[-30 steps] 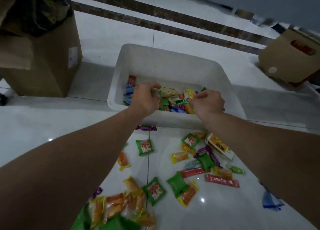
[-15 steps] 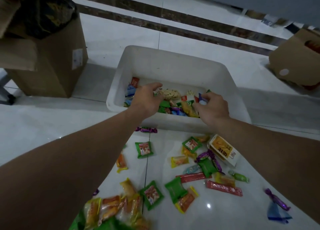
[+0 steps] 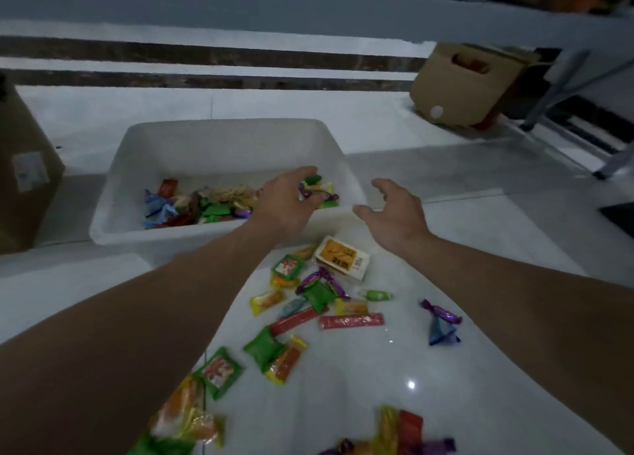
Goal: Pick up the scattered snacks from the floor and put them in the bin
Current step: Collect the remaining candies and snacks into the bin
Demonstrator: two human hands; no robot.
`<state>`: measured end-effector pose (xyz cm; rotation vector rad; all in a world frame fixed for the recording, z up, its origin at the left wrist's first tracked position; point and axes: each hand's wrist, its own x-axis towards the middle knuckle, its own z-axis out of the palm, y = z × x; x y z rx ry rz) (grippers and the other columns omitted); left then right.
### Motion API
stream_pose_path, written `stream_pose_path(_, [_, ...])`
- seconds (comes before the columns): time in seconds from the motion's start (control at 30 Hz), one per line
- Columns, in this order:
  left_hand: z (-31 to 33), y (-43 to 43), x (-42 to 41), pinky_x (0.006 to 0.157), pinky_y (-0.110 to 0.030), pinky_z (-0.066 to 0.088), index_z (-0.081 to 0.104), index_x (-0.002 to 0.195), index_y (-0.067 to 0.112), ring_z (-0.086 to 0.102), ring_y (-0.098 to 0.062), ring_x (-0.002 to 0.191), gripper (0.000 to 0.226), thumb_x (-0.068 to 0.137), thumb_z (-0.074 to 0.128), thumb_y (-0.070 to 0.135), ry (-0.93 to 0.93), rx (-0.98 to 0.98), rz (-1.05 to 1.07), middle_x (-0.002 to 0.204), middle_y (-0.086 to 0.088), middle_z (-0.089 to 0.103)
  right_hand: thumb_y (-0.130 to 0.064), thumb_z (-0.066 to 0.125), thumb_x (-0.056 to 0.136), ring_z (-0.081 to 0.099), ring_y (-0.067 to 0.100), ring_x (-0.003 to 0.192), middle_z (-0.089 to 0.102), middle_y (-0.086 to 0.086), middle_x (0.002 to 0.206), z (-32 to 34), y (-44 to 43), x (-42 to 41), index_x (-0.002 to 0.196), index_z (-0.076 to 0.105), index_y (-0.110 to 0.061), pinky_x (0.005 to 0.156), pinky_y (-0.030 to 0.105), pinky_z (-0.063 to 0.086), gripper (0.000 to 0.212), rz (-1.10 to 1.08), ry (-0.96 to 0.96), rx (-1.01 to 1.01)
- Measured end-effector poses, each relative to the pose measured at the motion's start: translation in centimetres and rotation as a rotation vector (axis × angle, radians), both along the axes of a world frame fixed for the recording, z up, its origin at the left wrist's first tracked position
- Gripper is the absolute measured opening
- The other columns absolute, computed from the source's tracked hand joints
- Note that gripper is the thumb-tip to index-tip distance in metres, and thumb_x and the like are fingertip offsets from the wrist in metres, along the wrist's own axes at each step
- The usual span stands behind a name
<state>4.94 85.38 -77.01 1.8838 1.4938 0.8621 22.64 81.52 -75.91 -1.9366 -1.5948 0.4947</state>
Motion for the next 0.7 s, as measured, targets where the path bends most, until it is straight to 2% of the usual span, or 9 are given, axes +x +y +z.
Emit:
stream_pose_path(0.07, [-0.3,-0.8,2.6,0.095,-0.019,0.035,0.05,0.137,0.023,0.051,-0.019,0.122,0.048,0.091,0.062,0.029,0.016,0.005,-0.032,0.135,-0.003,0.056,-0.035,0.067,0.087,0.045,0.022,0.129,0.048,0.007,0.141,-0.5,-1.4,2.7,0.143,0.042,-0.018,0.101,0.027,0.038,0.063,-0.049,0.008,-0.016])
stream_pose_path(0.27, [-4.1,-3.5,8.8,0.104,-0.029,0.038,0.048,0.138,0.023,0.049,-0.022,0.125,0.05,0.091,0.062,0.029,0.061,-0.063,-0.197,0.138,-0.006,0.052,-0.032,0.068,0.086,0.047,0.024,0.128,0.049,0.011,0.139,-3.4,-5.6,9.3,0.143,0.041,-0.016,0.104,0.033,0.041,0.065,-0.144,0.021,-0.119])
stream_pose_path(0.37, [-5.8,-3.9,10.8,0.102,-0.028,0.039,0.05,0.137,0.025,0.055,-0.024,0.118,0.049,0.09,0.063,0.03,0.069,-0.104,-0.236,0.135,-0.006,0.055,-0.031,0.068,0.086,0.047,0.024,0.128,0.049,0.012,0.139,-4.9,-6.8,11.9,0.143,0.041,-0.016,0.104,0.035,0.042,0.065,-0.164,0.006,-0.178])
stream_pose_path(0.47, [-7.4,-4.2,12.1,0.102,-0.026,0.036,0.05,0.137,0.024,0.051,-0.022,0.124,0.049,0.09,0.064,0.028,0.086,-0.132,-0.266,0.135,-0.006,0.055,-0.032,0.068,0.086,0.047,0.024,0.128,0.05,0.012,0.138,-6.2,-7.4,14.2,0.142,0.043,-0.017,0.104,0.035,0.042,0.063,-0.19,-0.01,-0.222])
stream_pose_path(0.7, [-12.0,-4.5,13.4,0.102,-0.028,0.037,0.048,0.138,0.025,0.049,-0.022,0.125,0.052,0.089,0.064,0.031,0.179,-0.185,-0.316,0.138,-0.005,0.053,-0.026,0.068,0.086,0.058,0.022,0.113,0.06,0.01,0.123,-9.6,-8.0,16.9,0.137,0.049,-0.017,0.094,0.032,0.048,0.055,-0.206,-0.005,-0.322])
